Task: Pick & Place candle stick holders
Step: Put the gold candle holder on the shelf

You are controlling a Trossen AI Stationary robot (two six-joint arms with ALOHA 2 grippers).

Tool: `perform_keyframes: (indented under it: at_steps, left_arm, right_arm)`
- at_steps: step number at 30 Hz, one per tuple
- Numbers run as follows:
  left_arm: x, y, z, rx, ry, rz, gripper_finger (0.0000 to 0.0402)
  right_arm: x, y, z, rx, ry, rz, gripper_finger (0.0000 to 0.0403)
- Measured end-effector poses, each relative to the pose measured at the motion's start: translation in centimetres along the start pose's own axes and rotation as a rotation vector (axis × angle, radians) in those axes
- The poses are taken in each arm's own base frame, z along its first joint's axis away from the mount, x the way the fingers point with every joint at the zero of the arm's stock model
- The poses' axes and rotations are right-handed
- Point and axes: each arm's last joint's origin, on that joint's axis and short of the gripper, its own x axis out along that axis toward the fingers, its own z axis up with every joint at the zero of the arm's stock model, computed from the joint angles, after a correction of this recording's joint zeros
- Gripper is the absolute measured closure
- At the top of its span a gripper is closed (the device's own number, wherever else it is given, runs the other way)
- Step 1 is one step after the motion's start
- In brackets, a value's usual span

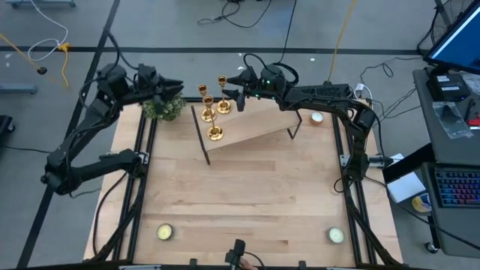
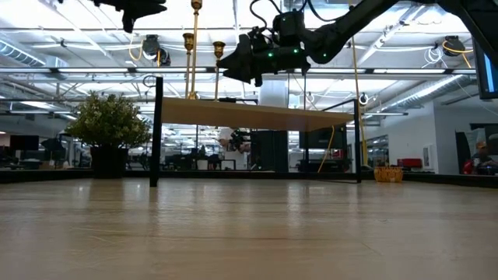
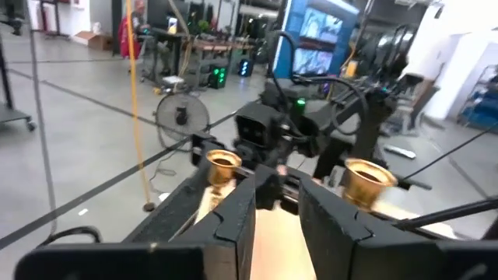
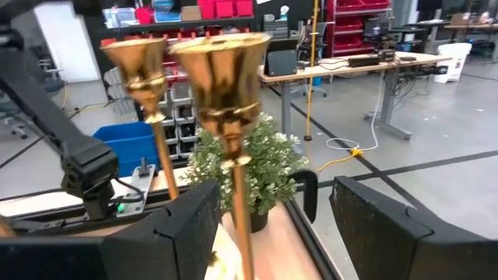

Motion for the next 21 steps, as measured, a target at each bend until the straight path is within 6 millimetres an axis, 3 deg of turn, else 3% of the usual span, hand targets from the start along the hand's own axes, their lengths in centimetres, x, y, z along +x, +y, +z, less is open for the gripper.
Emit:
perform_keyframes:
  at_steps: [11, 14, 21]
  left_arm:
    - [-1.0, -0.3, -3.6, -0.056, -0.068, 0.020, 0.0300]
    - [-1.2, -0.5, -3.6, -0.054, -0.078, 0.018, 0.0300]
    - [-1.2, -0.5, -3.6, -0.053, -0.078, 0.018, 0.0300]
  right_arm:
    - [0.4, 0.3, -0.5, 0.008, 0.006, -0.014, 0.0170]
    - [0.7, 0.3, -1.3, 0.046, 0.035, -0.009, 0.0170]
    - [0.8, 0.9, -1.0, 0.039, 0.016, 0.004, 0.0170]
